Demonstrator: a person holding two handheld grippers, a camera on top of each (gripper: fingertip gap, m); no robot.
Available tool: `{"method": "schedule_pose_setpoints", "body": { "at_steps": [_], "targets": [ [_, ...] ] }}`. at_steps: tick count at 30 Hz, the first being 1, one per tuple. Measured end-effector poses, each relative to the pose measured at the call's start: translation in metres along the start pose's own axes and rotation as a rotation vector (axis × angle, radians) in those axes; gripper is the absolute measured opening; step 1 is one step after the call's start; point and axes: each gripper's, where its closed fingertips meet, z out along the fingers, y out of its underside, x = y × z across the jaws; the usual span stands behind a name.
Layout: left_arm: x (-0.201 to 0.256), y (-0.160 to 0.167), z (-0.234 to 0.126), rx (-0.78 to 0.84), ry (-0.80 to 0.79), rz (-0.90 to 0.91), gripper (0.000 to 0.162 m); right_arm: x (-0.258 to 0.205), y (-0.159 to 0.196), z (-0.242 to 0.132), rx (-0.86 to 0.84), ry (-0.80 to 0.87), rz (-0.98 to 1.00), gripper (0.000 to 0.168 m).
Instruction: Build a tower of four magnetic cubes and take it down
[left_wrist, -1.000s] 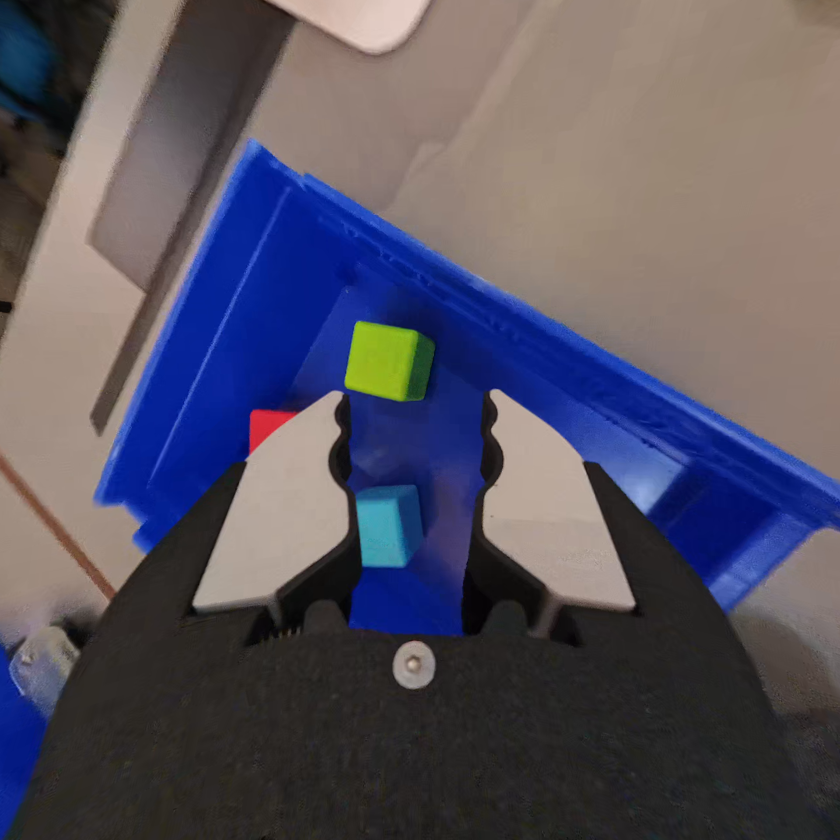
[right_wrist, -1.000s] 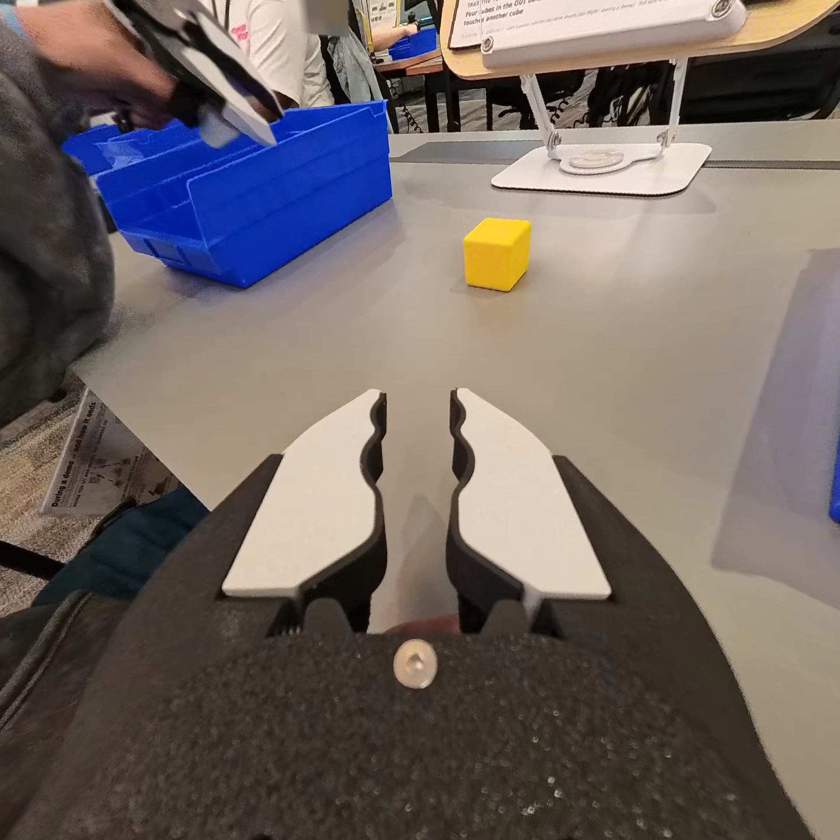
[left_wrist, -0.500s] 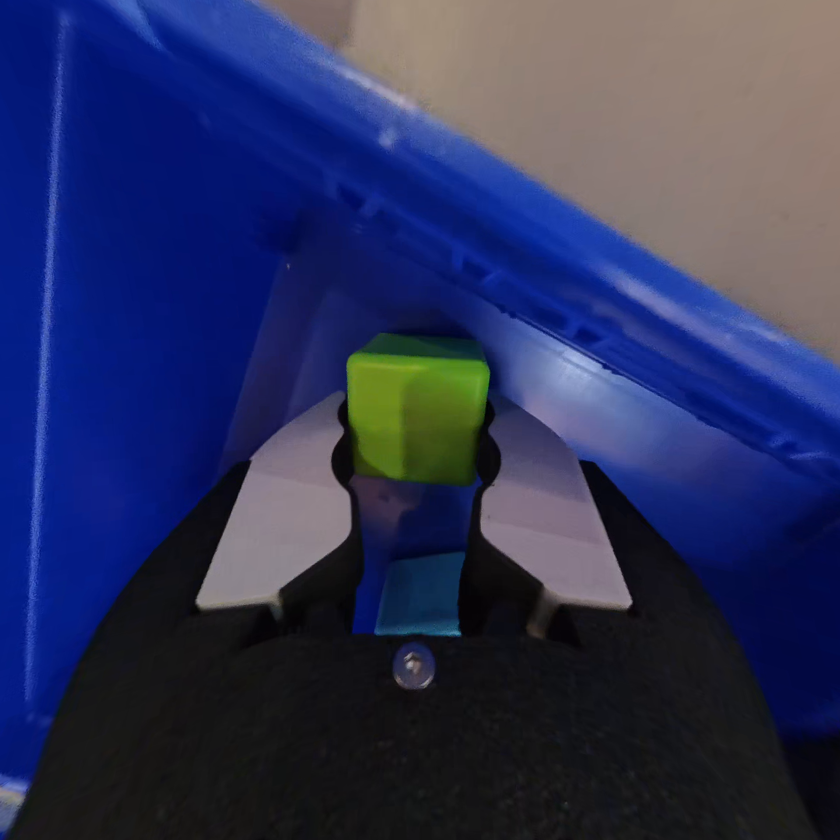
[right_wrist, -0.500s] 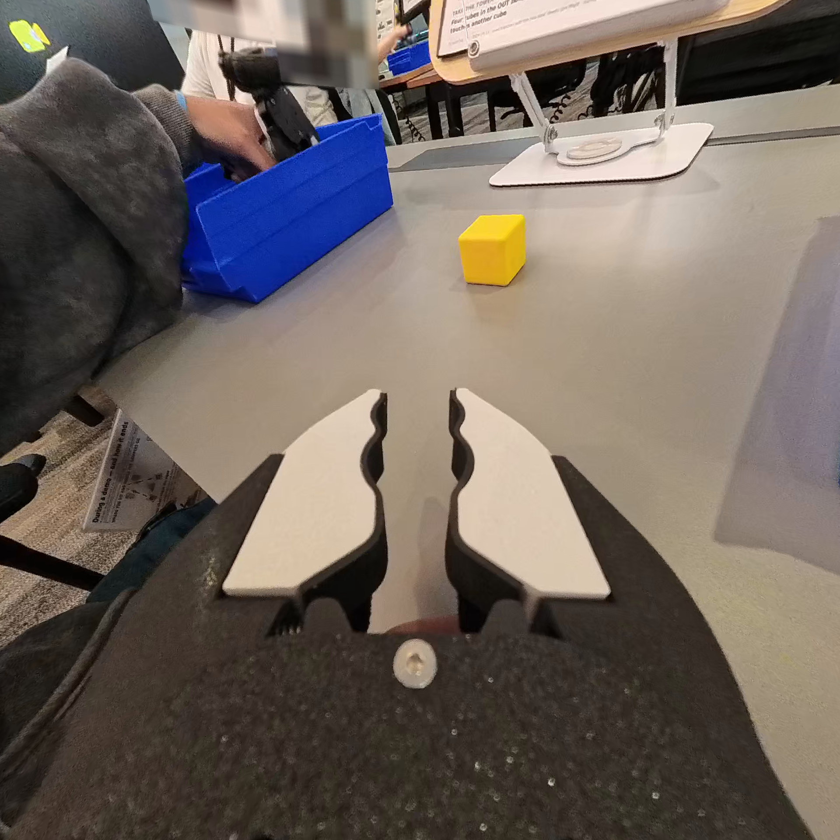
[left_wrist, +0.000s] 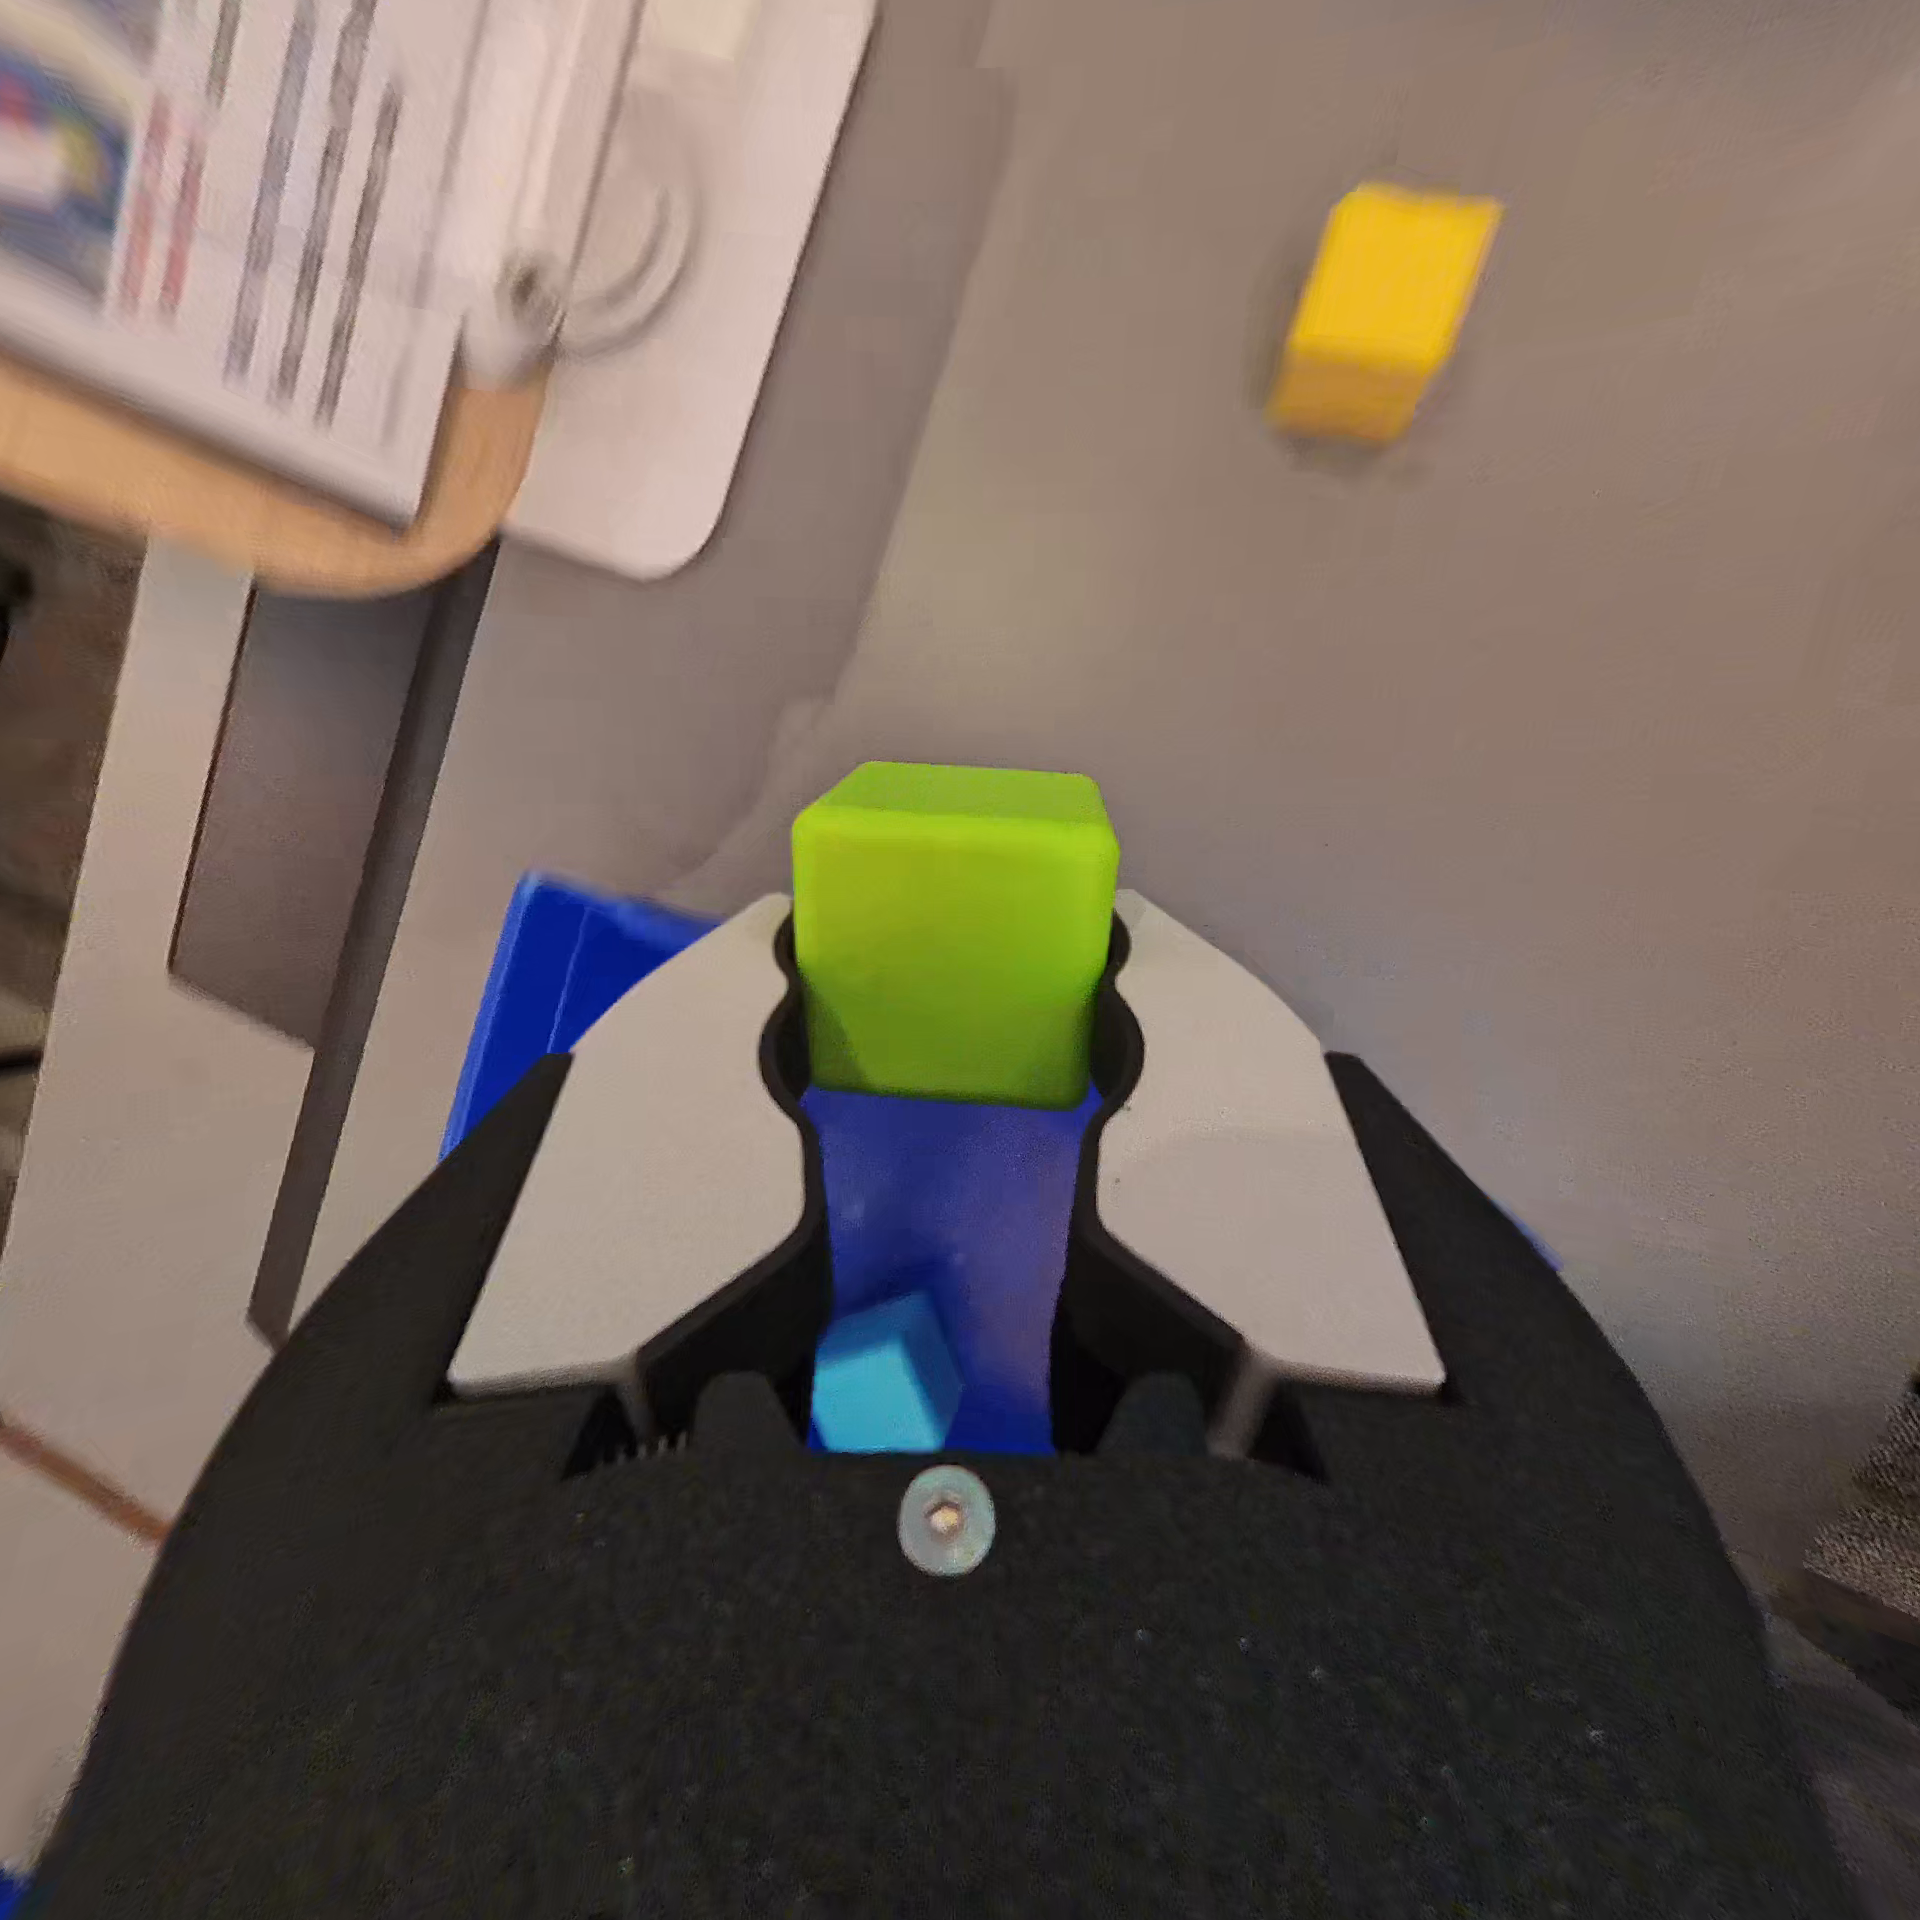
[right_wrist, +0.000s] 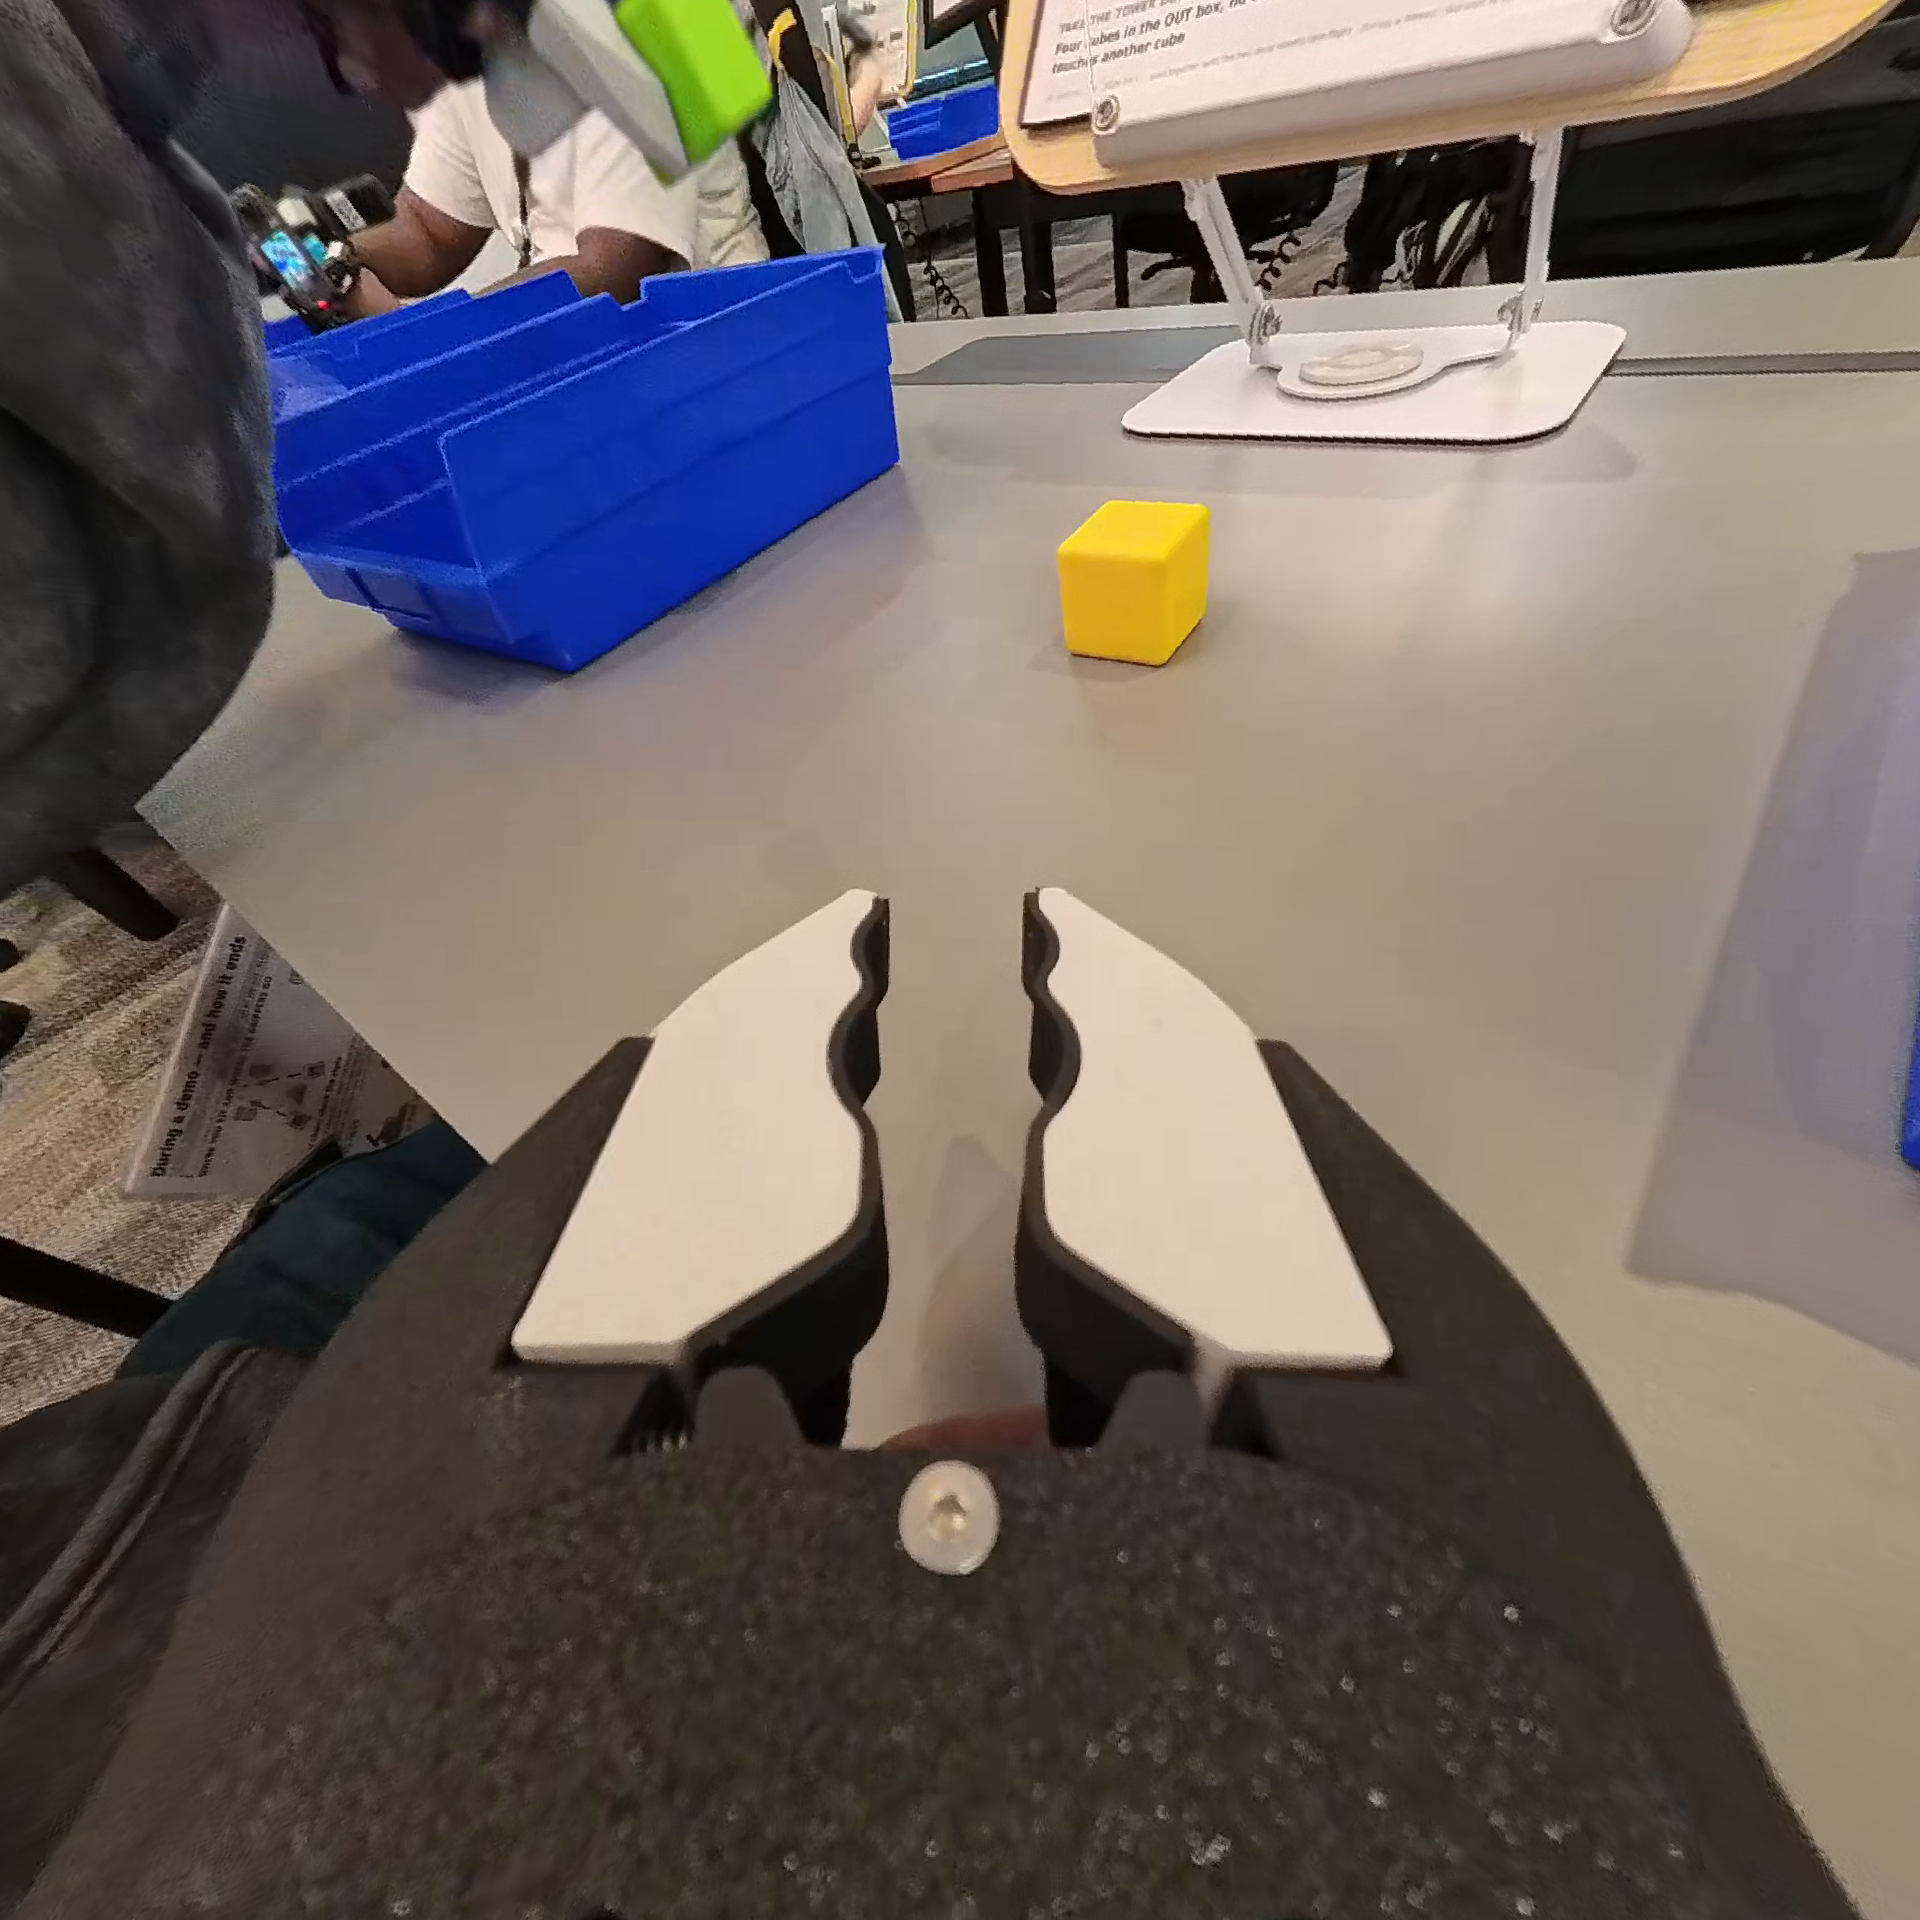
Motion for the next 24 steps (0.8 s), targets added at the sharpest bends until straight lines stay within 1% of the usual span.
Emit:
{"method": "schedule_pose_setpoints", "body": {
  "at_steps": [2,5,7,10,13,16,20,24],
  "targets": [
    [0.025,-0.030,0.001,0.016,0.035,0.061,0.052,0.002,-0.002,0.000,0.009,0.021,-0.012,0.027],
    [0.050,-0.062,0.015,-0.042,0.010,0.173,0.052,0.004,-0.004,-0.001,0.025,0.048,-0.032,0.027],
    [0.068,-0.081,0.030,-0.073,0.031,0.219,0.052,0.004,-0.004,-0.001,0.024,0.050,-0.038,0.027],
    [0.090,-0.102,0.062,-0.121,0.084,0.259,0.052,0.005,-0.004,-0.002,0.025,0.059,-0.043,0.027],
    [0.104,-0.111,0.097,-0.191,0.131,0.277,0.052,0.006,-0.004,-0.003,0.026,0.064,-0.047,0.027],
    [0.109,-0.117,0.122,-0.229,0.151,0.270,0.051,0.008,-0.004,-0.005,0.026,0.074,-0.056,0.027],
    [0.112,-0.118,0.145,-0.253,0.189,0.233,0.051,0.010,-0.004,-0.007,0.028,0.083,-0.061,0.027],
    [0.111,-0.109,0.159,-0.284,0.205,0.205,0.052,0.011,-0.004,-0.008,0.027,0.080,-0.057,0.027]
  ]
}}
